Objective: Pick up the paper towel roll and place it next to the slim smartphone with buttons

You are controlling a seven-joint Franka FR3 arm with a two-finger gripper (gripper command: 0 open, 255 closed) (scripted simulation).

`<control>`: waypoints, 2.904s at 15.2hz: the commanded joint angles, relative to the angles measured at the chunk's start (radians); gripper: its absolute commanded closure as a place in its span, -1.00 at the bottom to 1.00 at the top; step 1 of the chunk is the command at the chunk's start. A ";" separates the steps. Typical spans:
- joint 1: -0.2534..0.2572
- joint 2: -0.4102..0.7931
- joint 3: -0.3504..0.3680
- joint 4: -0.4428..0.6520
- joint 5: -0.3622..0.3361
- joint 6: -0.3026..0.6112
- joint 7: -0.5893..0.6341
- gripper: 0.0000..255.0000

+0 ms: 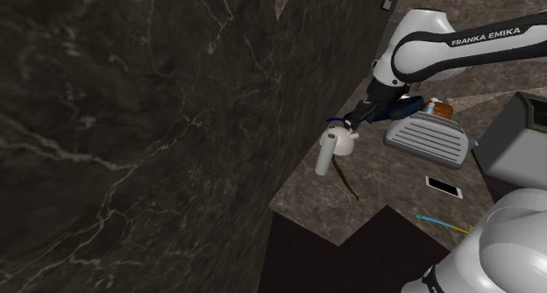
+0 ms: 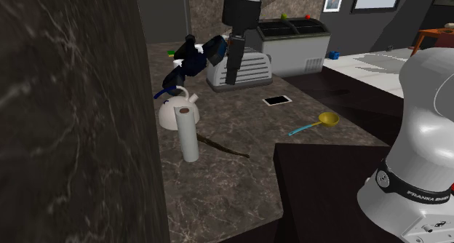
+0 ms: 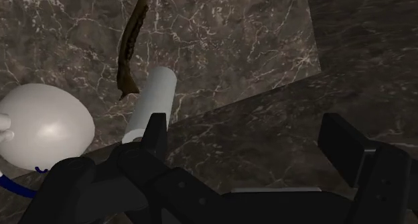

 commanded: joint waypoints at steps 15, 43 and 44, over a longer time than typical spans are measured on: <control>0.039 0.663 -0.186 0.250 0.442 0.399 -0.510 -1.00; -0.013 0.812 -0.125 0.314 0.582 0.465 -0.618 1.00; -0.008 0.801 -0.132 0.314 0.570 0.455 -0.609 1.00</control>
